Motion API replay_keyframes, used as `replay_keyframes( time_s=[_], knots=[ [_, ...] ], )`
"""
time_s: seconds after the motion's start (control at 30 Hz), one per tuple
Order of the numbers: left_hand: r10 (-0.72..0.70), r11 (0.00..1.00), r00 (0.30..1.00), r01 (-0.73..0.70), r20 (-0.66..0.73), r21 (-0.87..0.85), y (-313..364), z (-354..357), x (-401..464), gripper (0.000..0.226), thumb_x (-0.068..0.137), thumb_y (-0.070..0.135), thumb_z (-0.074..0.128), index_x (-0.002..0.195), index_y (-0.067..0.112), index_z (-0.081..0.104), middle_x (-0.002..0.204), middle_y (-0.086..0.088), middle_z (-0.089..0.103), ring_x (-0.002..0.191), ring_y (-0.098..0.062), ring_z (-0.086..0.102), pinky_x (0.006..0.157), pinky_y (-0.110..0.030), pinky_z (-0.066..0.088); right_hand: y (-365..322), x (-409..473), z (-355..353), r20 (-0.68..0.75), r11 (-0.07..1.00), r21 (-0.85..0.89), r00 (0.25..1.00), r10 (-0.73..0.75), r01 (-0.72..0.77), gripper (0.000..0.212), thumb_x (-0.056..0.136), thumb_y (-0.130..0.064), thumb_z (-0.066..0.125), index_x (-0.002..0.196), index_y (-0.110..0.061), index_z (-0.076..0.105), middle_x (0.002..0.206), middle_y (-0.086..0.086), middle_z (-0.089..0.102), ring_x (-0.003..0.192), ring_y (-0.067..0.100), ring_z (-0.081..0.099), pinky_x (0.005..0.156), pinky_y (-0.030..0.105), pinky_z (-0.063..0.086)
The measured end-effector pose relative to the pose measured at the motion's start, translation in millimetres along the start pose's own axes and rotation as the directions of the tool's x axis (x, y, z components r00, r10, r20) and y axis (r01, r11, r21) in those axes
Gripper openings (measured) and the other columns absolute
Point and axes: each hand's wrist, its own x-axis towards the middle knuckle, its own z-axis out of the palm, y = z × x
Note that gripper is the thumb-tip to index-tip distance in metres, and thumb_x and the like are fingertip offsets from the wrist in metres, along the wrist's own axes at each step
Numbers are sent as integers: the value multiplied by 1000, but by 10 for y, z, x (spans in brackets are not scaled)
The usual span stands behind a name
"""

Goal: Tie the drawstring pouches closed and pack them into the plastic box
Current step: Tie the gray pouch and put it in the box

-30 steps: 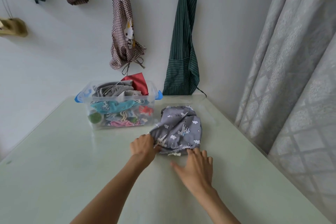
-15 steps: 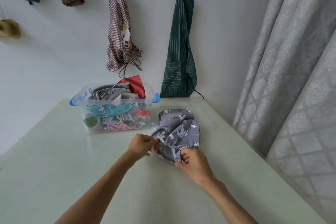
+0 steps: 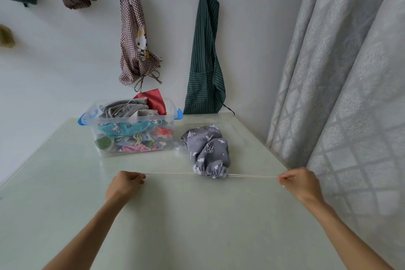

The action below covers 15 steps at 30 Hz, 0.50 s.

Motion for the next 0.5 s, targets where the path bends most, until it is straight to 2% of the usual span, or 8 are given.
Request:
replay_keyframes(
  time_s=[0.07,0.13,0.2,0.27,0.33,0.43,0.5],
  knots=[
    [-27,984,996,41,-84,171,-32,-75,-46,24,93,35,55,102,23,73,100,-5,71,95,-29,63,75,-32,46,10,-68,-81,-63,988,-129,995,72,-79,7,77,-17,72,74,-21,77,77,-1,75,82,25,69,67,28,50],
    [6,927,996,30,-93,374,44,-111,-92,24,93,36,53,108,29,70,112,-6,67,103,-30,61,75,-29,43,-59,-112,-83,4,959,-271,997,83,-79,10,80,-21,66,81,-24,76,92,-1,74,92,26,67,70,28,49],
    [71,822,997,-48,-18,568,189,-125,-120,32,92,35,54,123,27,60,130,-5,54,112,-27,57,83,-32,46,-170,-116,-55,130,904,-429,989,67,-5,21,84,-20,59,100,-25,72,111,-3,69,106,23,61,78,27,48],
    [135,735,989,-141,61,664,334,-85,-124,52,88,35,60,135,21,45,138,-6,41,115,-25,55,89,-35,48,-292,-105,21,214,862,-499,977,26,87,42,86,-23,57,128,-25,54,132,-2,53,124,19,49,93,29,45],
    [214,778,970,-240,114,581,494,50,-139,58,87,35,62,139,21,40,140,-6,38,114,-25,57,92,-35,47,-469,-134,197,251,889,-422,965,-73,177,49,88,-29,57,135,-23,43,136,0,44,128,18,44,99,30,42],
    [277,886,927,-348,254,306,712,442,-240,49,88,33,62,134,23,47,135,0,49,110,-23,61,97,-32,44,-797,-301,567,345,954,-231,933,-105,193,42,86,-42,59,124,-25,55,128,-1,50,120,20,51,94,28,40],
    [303,905,899,-375,315,201,785,735,-322,37,90,29,59,125,20,54,126,0,60,105,-23,63,93,-31,46,-913,-388,814,377,973,-173,923,-76,151,35,84,-46,60,109,-22,62,119,2,56,114,24,56,87,28,43]
  ],
)
